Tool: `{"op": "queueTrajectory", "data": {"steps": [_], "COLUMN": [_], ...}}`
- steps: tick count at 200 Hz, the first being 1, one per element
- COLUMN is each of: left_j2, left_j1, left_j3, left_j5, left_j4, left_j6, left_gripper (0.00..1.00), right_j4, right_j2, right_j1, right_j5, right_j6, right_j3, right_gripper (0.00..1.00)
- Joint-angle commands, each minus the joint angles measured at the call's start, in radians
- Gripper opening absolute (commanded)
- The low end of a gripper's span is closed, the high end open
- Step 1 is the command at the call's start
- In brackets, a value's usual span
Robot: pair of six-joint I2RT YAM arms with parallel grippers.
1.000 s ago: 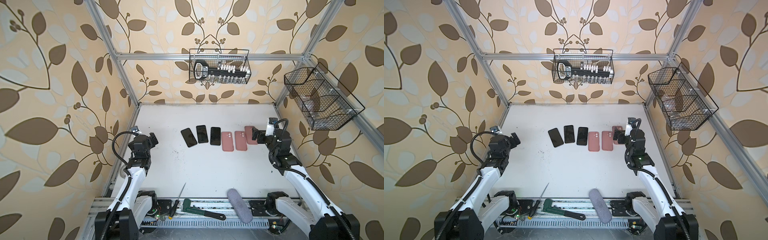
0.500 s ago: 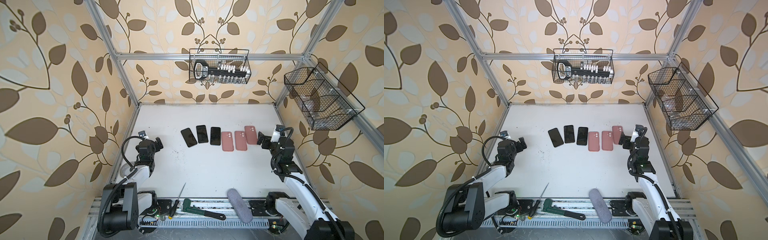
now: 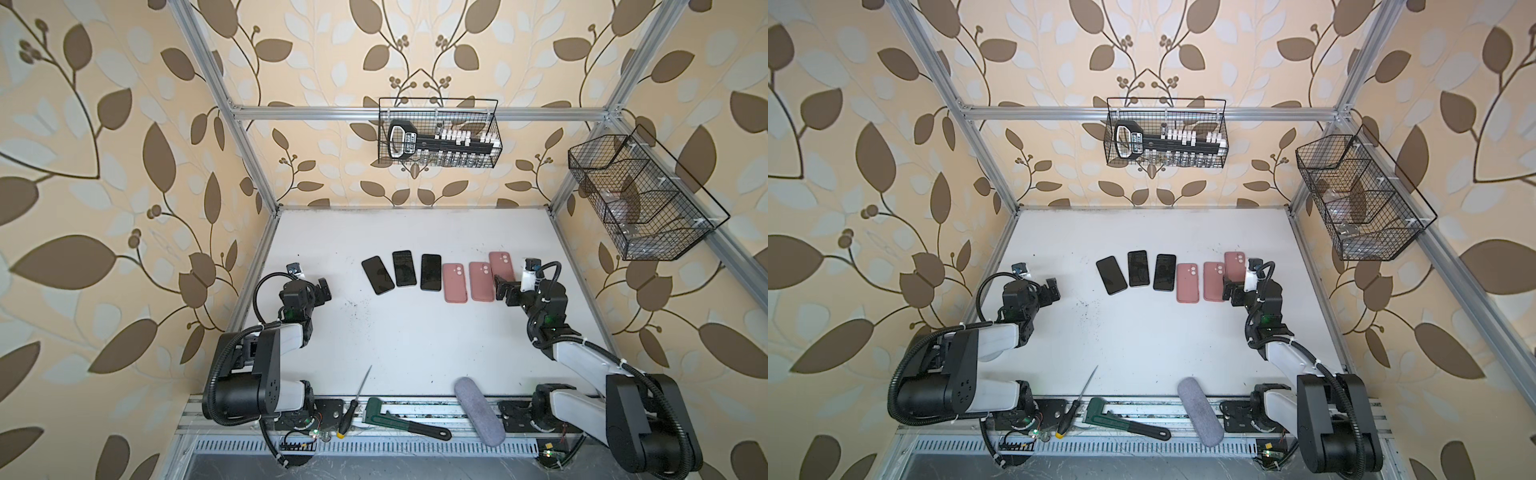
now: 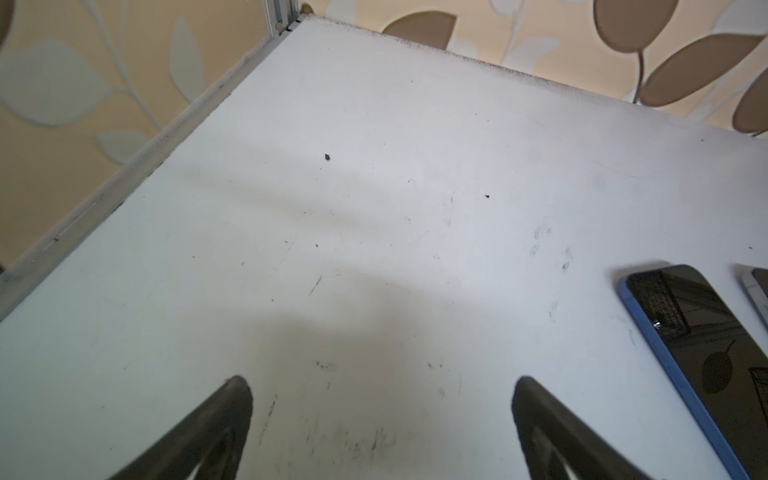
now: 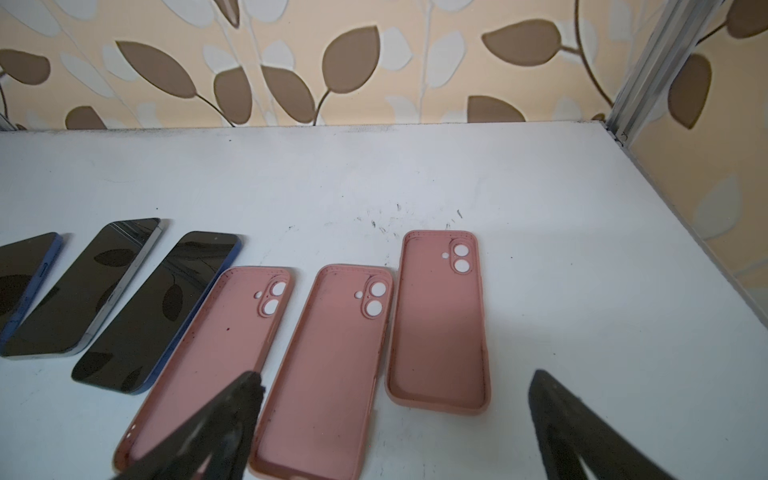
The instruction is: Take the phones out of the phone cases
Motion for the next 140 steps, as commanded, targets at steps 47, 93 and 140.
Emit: {"op": "queueTrajectory", "data": {"steps": [47, 93, 140], "left_j2": [0.088, 0.100, 0.098], "left_j1": [-0.076, -0.076, -0.075], "left_j3": [0.097, 0.081, 0.065], "left_j5": [0.014, -0.063, -0.145], "left_j4": [0.020, 0.050, 0.077], "left_j6": [0.121, 0.082, 0.045], "left_gripper": [0.99, 0.99, 0.99], "right_j4": [0.355, 0.380, 0.390], "right_j2": [0.100, 0.180, 0.184], "right_j1": [0.026, 0.009, -0.023], "right_j5": [0.155, 0.069, 0.072], "right_j6": [-0.028, -0.040, -0.002], "right_j3": [-0.106, -0.082, -0.088], "right_gripper": [1.00, 1.00, 1.00]}}
